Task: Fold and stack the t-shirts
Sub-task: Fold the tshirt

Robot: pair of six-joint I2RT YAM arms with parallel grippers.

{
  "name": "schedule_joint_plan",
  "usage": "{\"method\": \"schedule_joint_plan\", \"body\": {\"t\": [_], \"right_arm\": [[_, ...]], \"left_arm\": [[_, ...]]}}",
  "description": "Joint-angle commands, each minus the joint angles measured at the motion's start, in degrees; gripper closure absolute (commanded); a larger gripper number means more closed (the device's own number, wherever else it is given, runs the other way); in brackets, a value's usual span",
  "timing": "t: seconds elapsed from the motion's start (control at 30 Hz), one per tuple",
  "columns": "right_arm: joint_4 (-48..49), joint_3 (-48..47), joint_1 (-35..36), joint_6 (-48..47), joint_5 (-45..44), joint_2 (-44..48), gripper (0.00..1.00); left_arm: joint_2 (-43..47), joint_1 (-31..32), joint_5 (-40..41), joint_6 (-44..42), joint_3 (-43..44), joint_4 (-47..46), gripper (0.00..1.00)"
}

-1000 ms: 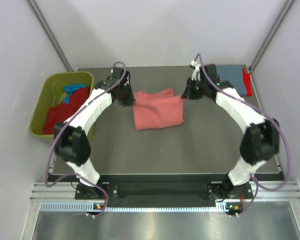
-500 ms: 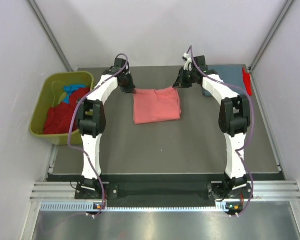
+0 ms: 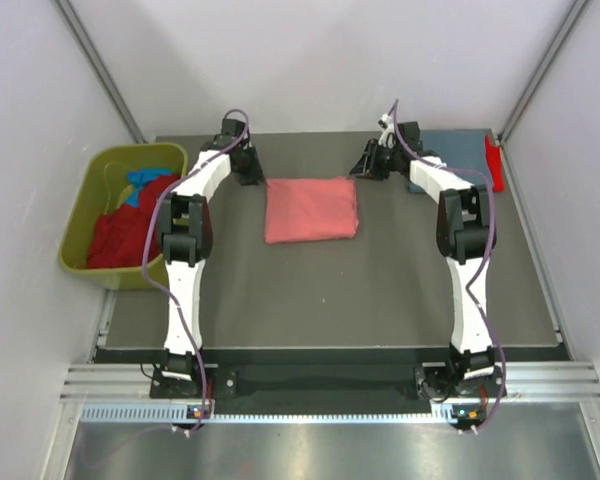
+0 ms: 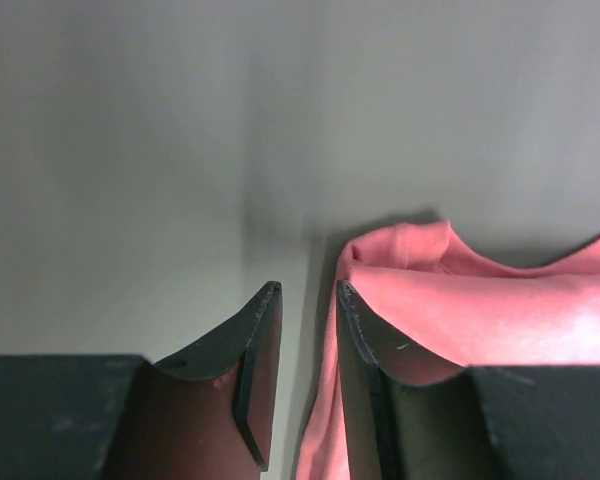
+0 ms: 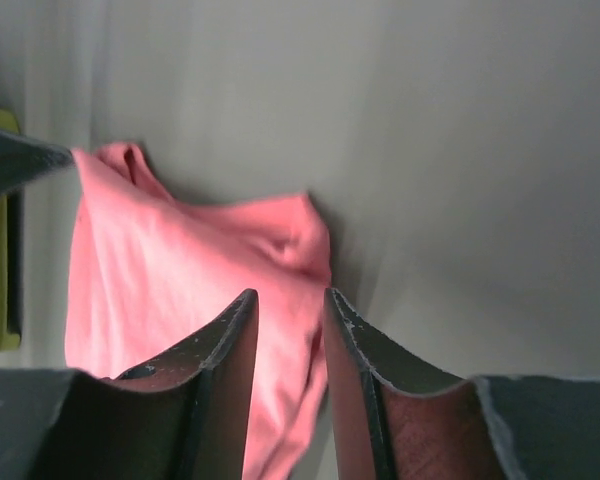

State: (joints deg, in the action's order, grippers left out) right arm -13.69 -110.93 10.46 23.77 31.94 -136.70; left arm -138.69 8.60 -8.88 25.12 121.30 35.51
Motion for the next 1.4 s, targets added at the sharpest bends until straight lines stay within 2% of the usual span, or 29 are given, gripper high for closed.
{"method": "schedule_joint_plan", "body": {"t": [0.0,0.07,0.17,0.27,0.4,0.53,0.73,0.97,1.1,1.17,1.23,1.37], "right_arm": [[2.27,6.14,-0.26,-0.22,-0.74,10.22,0.67],[1.74,9.32,0.09,-0.48,-0.66,14.43,0.67],[2.27,15.65,0.88,-0.65,-0.22,19.54,0.72],[2.88,20.66,2.28,-0.57,1.80,22.79,0.78],[7.62,29.69,4.48,0.22,5.31,24.82,0.79],[11.58,33.67,4.83,0.67,6.29,21.49,0.79],[7.38,31.31,4.22,-3.37,2.69,16.82,0.83],[4.73,28.67,5.36,-2.68,2.86,22.62,0.83],[6.74,27.88,9.13,0.56,4.00,23.94,0.86],[7.45,27.00,10.63,1.63,4.44,22.45,0.87],[9.29,25.95,12.47,3.38,5.14,20.18,0.87],[11.93,22.97,14.85,5.58,7.60,14.99,0.87]], "left_arm": [[8.51,-0.08,-0.07,-1.75,-1.75,-3.51,0.68],[11.51,0.10,-1.83,-1.13,-4.65,-4.39,0.69],[14.06,0.36,-10.43,0.62,-9.22,-7.81,0.70],[14.15,1.24,-14.57,2.03,-11.78,-9.66,0.71],[11.70,2.03,-18.44,3.88,-13.19,-13.00,0.71],[5.91,2.03,-17.49,3.53,-10.04,-13.27,0.71],[-2.71,1.95,-9.05,-1.48,3.40,-1.16,0.71],[6.84,2.03,-2.81,-2.36,3.69,5.18,0.70],[13.52,2.30,-2.45,-0.70,-1.65,6.15,0.69],[17.04,3.00,-5.60,0.01,-5.61,3.71,0.69],[20.11,3.70,-8.33,1.24,-12.20,1.59,0.69],[23.55,5.72,-8.08,3.08,-23.01,-2.19,0.70]]}}
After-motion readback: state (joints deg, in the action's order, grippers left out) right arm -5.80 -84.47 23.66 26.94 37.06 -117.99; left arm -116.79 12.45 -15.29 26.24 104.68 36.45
